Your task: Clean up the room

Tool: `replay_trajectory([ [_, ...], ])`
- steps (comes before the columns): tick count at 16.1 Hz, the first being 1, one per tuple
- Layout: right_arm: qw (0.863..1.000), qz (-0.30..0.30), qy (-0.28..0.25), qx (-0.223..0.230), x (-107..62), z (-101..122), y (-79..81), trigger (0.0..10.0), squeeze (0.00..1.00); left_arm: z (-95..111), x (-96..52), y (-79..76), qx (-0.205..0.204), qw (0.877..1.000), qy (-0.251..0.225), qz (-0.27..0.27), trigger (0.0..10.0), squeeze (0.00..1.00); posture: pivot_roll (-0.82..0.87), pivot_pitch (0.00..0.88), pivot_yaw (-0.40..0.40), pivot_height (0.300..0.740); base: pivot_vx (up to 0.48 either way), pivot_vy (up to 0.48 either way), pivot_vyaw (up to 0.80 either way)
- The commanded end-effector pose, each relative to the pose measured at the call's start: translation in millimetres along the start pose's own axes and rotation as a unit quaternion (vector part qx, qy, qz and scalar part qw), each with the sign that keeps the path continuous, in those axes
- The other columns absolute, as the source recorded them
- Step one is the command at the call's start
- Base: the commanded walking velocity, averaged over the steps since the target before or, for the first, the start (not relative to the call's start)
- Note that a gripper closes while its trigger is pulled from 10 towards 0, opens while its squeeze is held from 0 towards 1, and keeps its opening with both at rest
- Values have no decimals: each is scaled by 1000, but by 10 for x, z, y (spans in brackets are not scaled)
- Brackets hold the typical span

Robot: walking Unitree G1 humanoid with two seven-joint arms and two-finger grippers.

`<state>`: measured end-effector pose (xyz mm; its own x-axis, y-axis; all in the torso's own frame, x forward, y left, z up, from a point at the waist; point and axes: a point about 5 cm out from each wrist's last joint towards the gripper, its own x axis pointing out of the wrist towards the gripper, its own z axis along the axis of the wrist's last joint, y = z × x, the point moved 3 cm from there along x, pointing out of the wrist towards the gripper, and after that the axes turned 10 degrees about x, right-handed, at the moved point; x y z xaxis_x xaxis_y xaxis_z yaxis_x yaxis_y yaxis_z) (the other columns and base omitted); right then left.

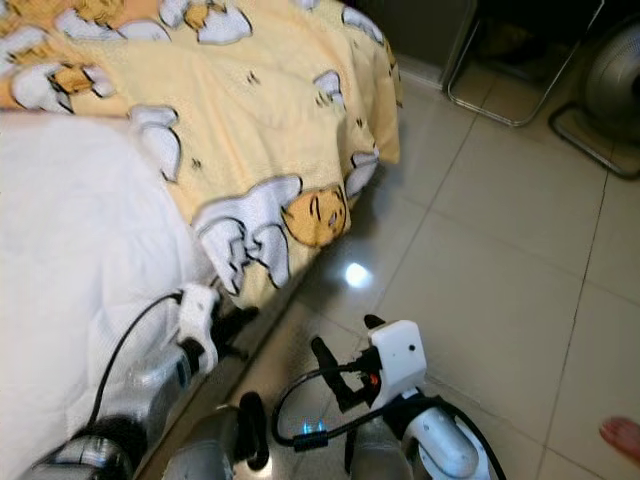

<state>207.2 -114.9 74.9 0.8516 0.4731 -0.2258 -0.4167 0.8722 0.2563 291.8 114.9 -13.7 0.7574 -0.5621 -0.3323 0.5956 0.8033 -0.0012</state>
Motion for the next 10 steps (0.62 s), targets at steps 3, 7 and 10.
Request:
replay_trajectory([
  [3,1000,7,-10,7,98,27,-32,10000,0,-113,-55,-318,44,995,4,-90,0,0,-171,138,60,740,0,0,0],
  [7,1000,7,-13,24,202,47,-88,10000,0,81,-28,-476,46,989,-43,-136,0,0,-168,110,61,740,0,0,0],
  [10,999,12,-12,30,242,42,-125,10000,0,221,-50,-655,57,977,-73,-194,0,0,-163,99,57,740,0,0,0],
])
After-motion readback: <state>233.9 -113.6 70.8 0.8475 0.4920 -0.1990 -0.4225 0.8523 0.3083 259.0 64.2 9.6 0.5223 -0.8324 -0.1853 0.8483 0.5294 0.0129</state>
